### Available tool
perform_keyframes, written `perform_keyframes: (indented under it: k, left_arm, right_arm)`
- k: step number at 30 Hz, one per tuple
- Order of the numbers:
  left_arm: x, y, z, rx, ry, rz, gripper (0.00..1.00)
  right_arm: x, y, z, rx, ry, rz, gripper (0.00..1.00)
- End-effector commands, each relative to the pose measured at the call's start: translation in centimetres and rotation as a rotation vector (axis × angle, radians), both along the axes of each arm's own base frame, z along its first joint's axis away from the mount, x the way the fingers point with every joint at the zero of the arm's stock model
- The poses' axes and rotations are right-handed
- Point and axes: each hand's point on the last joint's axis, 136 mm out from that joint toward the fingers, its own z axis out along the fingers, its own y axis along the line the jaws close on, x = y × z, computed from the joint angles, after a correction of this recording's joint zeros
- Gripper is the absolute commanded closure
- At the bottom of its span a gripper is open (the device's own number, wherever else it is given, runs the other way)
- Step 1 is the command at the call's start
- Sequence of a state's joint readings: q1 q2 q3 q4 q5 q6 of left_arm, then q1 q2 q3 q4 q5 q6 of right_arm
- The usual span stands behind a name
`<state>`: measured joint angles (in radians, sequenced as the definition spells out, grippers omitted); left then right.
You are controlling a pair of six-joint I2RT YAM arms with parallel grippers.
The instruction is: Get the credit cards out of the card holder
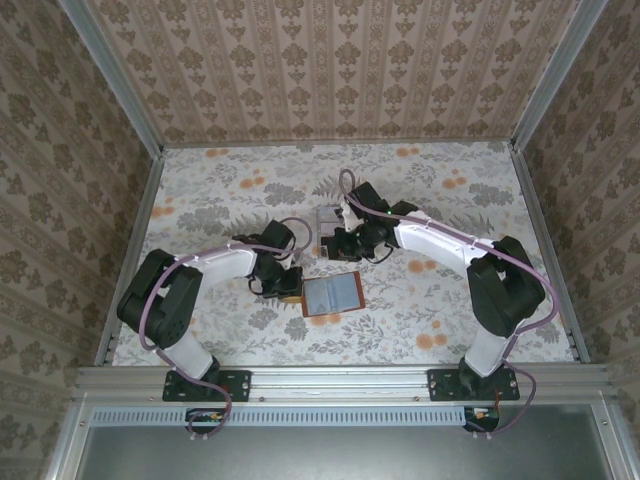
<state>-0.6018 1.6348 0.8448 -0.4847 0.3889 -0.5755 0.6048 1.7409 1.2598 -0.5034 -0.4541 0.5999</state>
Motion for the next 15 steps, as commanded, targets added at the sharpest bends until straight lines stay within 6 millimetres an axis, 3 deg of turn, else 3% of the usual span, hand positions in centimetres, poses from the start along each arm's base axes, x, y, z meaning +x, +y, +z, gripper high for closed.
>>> perform_keyframes:
  k: [1,15]
  left_arm:
    - [-1.7,0.8,-1.1,0.039,0.047,-0.008,0.98]
    - [-3.3,0.5,-1.6,-0.014,0.075,-0.002,0.98]
  right_arm:
    - [-1.3,1.2,0.3,0.049,0.052,0.003,0.84]
    - [-5.8,4.4,-4.5,0.011,0.206,0.043,0.76]
